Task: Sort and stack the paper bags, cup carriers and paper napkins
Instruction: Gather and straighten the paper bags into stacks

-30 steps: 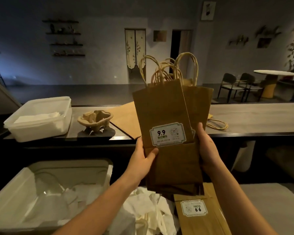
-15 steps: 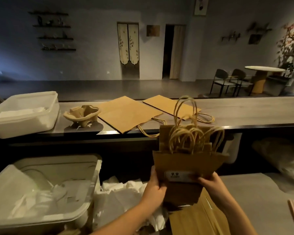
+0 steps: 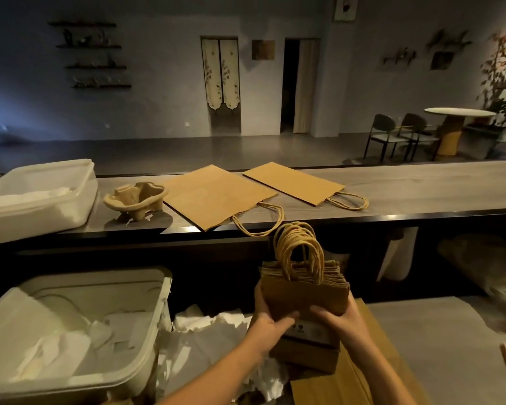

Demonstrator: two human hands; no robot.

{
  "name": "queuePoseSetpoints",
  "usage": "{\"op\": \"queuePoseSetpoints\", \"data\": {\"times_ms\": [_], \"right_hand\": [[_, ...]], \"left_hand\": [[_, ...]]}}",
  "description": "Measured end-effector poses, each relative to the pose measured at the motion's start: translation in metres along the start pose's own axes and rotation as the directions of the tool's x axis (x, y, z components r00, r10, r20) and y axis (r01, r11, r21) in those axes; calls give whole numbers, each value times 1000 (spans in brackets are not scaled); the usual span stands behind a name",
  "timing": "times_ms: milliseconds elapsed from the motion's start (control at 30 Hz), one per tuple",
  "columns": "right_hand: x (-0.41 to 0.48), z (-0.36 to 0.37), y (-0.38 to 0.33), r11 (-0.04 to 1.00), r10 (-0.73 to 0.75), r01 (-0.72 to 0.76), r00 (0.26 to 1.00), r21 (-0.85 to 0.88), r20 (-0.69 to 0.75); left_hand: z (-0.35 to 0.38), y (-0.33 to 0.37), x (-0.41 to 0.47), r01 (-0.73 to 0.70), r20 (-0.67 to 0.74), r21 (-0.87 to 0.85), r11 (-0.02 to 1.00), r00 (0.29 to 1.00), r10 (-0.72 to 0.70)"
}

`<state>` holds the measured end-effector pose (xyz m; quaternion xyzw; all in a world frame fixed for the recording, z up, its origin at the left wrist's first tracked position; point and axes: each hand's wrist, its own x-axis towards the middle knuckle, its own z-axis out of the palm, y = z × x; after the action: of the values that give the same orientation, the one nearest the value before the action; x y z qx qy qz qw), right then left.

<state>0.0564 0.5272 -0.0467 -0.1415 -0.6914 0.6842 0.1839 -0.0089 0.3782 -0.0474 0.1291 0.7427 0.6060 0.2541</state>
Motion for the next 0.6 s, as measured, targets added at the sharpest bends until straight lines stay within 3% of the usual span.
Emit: {"op": "queuePoseSetpoints", "data": {"times_ms": [167,300,433,600], "right_hand": [[-2,-3,22,991,109,-104,992,-88,59],[-1,0,17,996,73,-73,997,-53,0],[3,2,-14,997,-62,60,997,-47,-46],[6,15,-61,990,-131,131,991,54,-17]], "left_hand": [[-4,-5,0,104,13,131,986,994,-107],[0,6,-4,119,-38,19,993,992,-118],[-7,27,-12,-88,-30,-121,989,996,85],[-28,53,-19,-321,-71,-41,946,945,318]]}}
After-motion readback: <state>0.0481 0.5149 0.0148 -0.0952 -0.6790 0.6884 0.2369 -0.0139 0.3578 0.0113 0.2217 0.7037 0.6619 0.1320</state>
